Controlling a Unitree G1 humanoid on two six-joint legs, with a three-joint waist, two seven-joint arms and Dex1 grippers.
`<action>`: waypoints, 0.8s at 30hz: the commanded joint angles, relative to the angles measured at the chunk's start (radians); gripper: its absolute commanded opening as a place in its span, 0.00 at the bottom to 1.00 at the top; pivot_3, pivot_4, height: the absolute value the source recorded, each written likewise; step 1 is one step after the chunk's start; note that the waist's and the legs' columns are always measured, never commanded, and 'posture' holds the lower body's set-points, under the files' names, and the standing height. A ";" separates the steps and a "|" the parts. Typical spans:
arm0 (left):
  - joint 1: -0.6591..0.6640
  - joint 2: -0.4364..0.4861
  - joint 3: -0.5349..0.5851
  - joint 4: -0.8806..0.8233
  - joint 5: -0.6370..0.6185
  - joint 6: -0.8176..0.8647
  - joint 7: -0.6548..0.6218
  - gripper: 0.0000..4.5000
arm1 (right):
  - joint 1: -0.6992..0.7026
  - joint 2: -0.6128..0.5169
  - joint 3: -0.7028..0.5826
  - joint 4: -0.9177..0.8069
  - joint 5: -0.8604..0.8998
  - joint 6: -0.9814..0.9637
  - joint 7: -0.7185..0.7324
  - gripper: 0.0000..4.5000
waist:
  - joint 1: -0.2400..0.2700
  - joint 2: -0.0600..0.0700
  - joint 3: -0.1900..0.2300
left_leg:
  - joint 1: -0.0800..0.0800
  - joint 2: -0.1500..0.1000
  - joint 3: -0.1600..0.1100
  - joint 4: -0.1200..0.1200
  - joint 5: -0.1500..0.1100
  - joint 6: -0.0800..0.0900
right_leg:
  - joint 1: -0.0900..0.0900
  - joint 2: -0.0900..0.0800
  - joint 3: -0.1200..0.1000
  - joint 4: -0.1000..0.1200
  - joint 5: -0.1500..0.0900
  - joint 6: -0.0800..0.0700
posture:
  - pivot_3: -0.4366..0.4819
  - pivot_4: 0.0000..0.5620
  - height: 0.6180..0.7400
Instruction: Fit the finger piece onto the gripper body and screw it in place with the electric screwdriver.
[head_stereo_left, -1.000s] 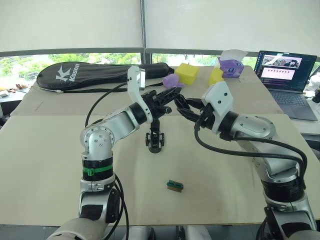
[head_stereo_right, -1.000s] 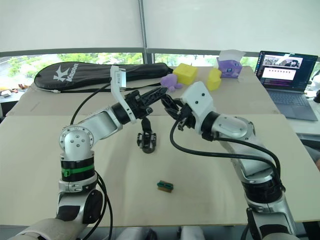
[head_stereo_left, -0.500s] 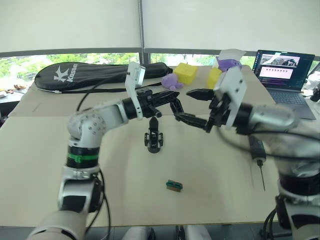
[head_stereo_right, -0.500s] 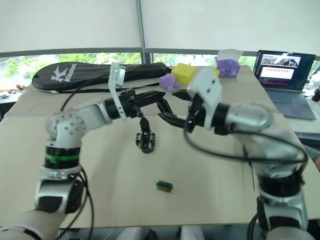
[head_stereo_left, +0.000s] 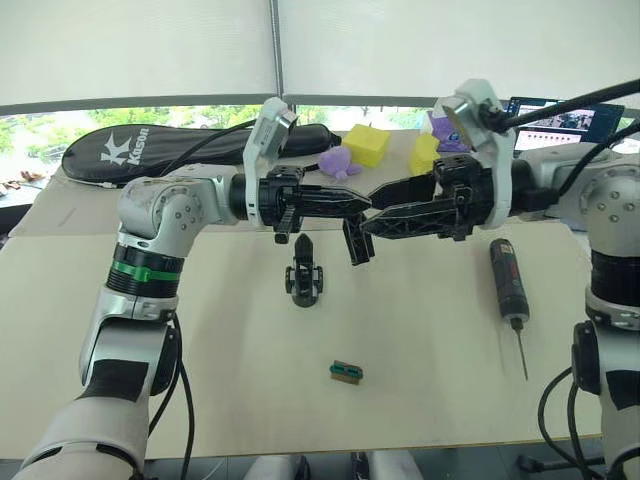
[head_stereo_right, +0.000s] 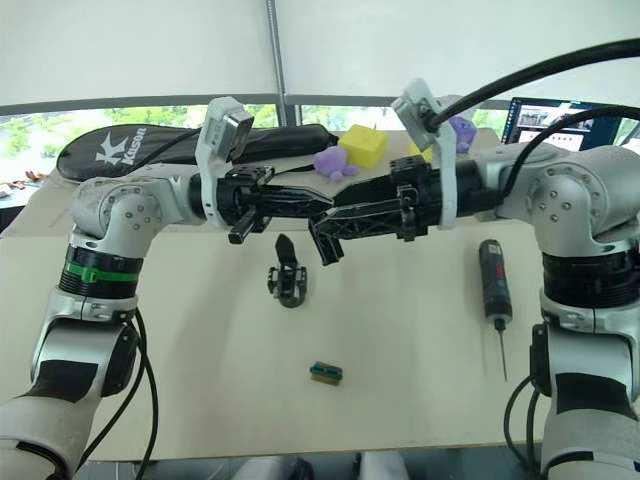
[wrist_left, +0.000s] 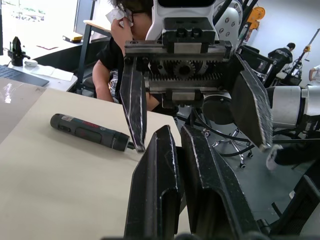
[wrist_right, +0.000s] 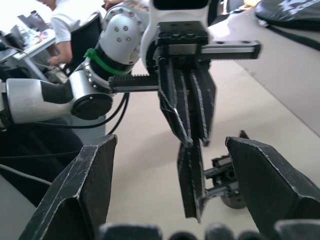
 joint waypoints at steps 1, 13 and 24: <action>-0.031 -0.010 0.045 0.000 -0.017 0.011 -0.005 0.00 | -0.017 0.024 0.007 -0.002 0.003 -0.003 -0.004 0.85 | 0.001 0.000 0.000 | -0.001 0.000 -0.001 0.001 0.000 0.000 | 0.000 0.000 0.000 0.000 0.000 0.000 | 0.48 0.27 1.00; -0.022 -0.016 0.062 -0.023 -0.011 0.030 -0.010 0.00 | 0.027 0.049 0.040 -0.026 -0.069 -0.086 -0.014 0.69 | 0.007 0.000 0.000 | -0.006 0.000 -0.004 0.005 0.000 0.000 | -0.002 0.000 -0.002 0.001 0.001 -0.001 | 0.48 0.27 1.00; -0.010 -0.014 0.047 -0.025 0.007 0.023 -0.027 0.00 | 0.023 0.053 0.040 -0.033 -0.075 -0.104 0.004 0.38 | 0.007 0.000 0.000 | -0.006 0.000 -0.004 0.005 0.000 0.000 | -0.002 0.000 -0.003 0.001 0.001 -0.001 | 0.48 0.27 1.00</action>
